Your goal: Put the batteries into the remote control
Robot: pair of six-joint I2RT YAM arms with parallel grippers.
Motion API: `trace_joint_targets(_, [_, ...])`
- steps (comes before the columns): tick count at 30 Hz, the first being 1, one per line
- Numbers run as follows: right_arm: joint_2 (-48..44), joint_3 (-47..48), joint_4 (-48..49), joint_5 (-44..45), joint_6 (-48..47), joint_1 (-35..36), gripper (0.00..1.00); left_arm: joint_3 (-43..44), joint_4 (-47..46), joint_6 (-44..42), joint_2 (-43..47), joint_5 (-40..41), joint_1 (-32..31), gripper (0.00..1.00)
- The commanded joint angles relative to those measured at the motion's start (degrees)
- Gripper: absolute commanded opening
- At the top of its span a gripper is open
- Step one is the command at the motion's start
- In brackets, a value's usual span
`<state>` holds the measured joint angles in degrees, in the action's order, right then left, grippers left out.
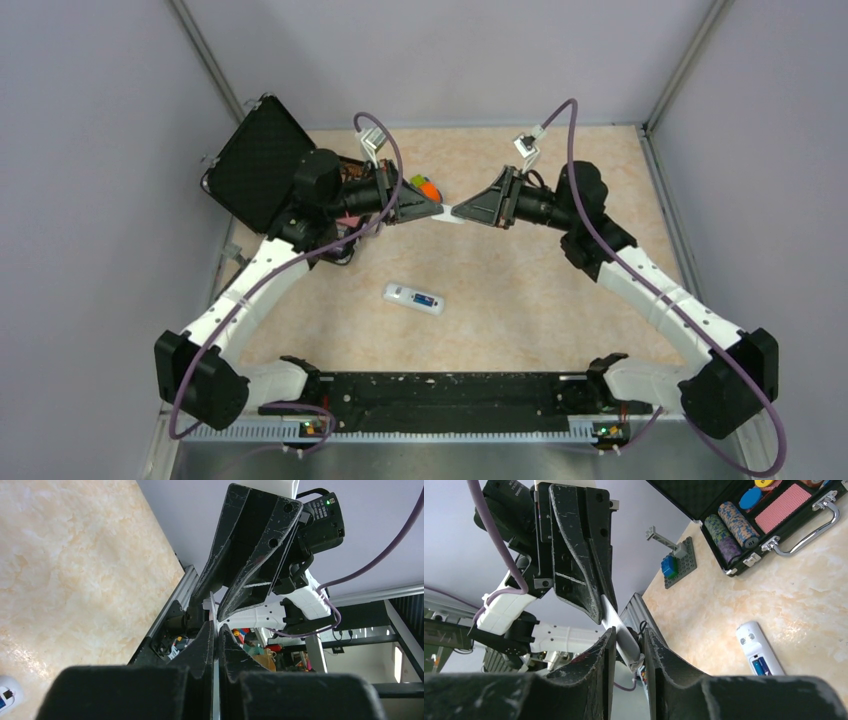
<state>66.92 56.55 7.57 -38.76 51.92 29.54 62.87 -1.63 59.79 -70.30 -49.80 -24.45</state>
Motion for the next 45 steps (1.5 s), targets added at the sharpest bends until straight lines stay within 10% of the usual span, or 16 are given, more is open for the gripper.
trace_joint_targets(1, [0.2, -0.6, 3.2, -1.1, 1.1, -0.4, 0.25, 3.0, 0.8, -2.2, -0.6, -2.4, 0.3, 0.00])
trace_joint_targets(12, [-1.4, -3.0, 5.5, -2.8, 2.8, -0.4, 0.38, 2.5, 1.2, -1.6, -1.0, -1.6, 0.8, 0.00])
trace_joint_targets(21, [-1.2, -3.1, 5.5, -1.9, 3.8, -0.5, 0.02, 1.6, 1.4, -1.8, -0.9, -1.8, 0.9, 0.02])
trace_joint_targets(26, [-1.2, -3.6, 4.8, -0.7, 4.1, -0.5, 0.00, 1.6, 5.5, -4.9, -0.5, 0.4, 0.9, 0.52])
trace_joint_targets(33, [-0.9, -5.5, -3.0, 2.4, 1.8, -1.0, 0.00, 1.5, 21.6, -16.2, 1.3, 16.3, 2.3, 0.76])
trace_joint_targets(39, [2.5, -4.7, -18.0, 2.9, -10.6, -0.9, 0.00, -7.2, 31.8, -18.9, 2.8, 35.4, 3.2, 0.74])
trace_joint_targets(45, [6.0, -5.0, -25.8, 7.6, -25.3, 7.8, 0.00, -17.1, 35.9, -12.4, 3.0, 42.2, 3.5, 0.49])
